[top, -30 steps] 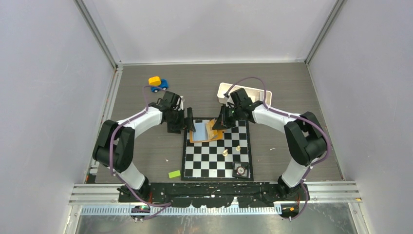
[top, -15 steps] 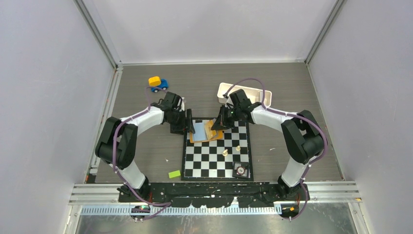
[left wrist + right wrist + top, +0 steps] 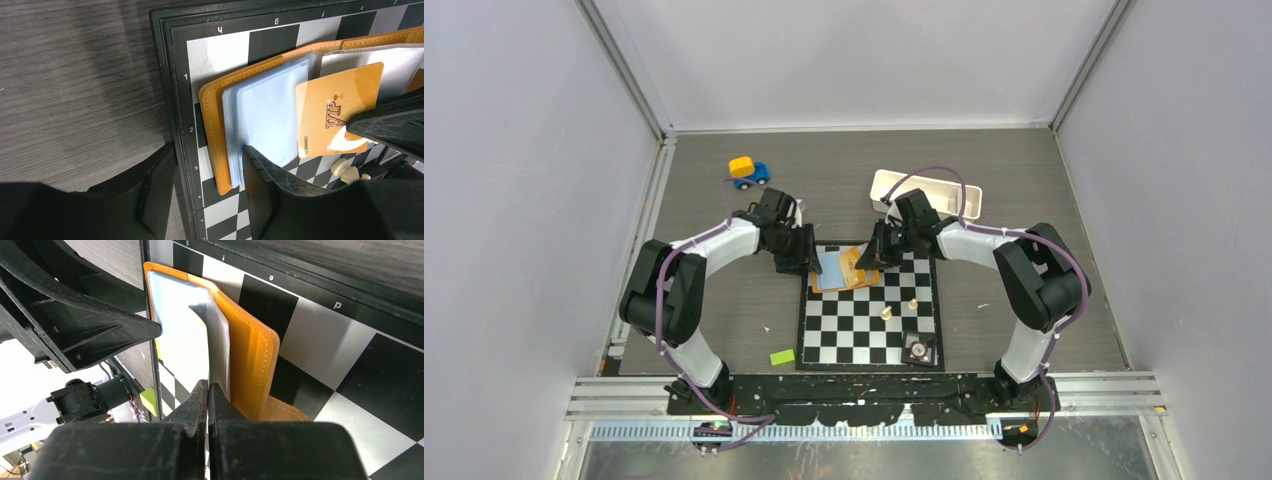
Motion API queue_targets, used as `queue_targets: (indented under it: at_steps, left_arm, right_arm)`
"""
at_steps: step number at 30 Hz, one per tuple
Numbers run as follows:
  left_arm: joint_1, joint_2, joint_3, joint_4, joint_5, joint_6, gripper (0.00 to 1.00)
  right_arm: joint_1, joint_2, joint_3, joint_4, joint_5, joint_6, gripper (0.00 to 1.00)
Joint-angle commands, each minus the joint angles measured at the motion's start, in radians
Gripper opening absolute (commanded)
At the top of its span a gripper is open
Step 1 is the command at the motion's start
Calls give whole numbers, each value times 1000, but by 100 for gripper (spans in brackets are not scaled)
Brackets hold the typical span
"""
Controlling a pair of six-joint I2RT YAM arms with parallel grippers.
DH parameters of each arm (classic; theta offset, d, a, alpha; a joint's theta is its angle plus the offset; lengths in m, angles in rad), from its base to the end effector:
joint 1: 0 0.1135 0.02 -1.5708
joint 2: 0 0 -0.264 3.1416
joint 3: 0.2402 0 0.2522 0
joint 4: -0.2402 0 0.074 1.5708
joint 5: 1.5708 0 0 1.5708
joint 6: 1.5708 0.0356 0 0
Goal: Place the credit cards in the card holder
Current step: Insert the credit card into the card holder.
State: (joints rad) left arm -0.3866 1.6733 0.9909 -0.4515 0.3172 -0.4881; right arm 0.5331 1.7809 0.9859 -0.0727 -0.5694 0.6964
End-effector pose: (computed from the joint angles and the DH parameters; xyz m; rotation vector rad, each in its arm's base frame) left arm 0.2927 -0.1312 0.1705 -0.0428 2.8046 -0.6697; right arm 0.2974 0.1978 0.1595 -0.0670 2.6504 1.1879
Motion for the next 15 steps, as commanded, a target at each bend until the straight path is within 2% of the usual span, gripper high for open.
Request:
queue_targets:
  at_steps: [1, 7, 15]
  left_arm:
    - [-7, 14, 14, 15, -6, 24, 49]
    - [-6, 16, 14, 16, 4, 22, 44]
    - [-6, 15, 12, 16, 11, 20, 43]
  right_arm:
    - [11, 20, -28, 92, 54, 3, 0]
    - [21, 33, -55, 168, 76, 28, 1]
    - [34, 44, -87, 205, 87, 67, 0]
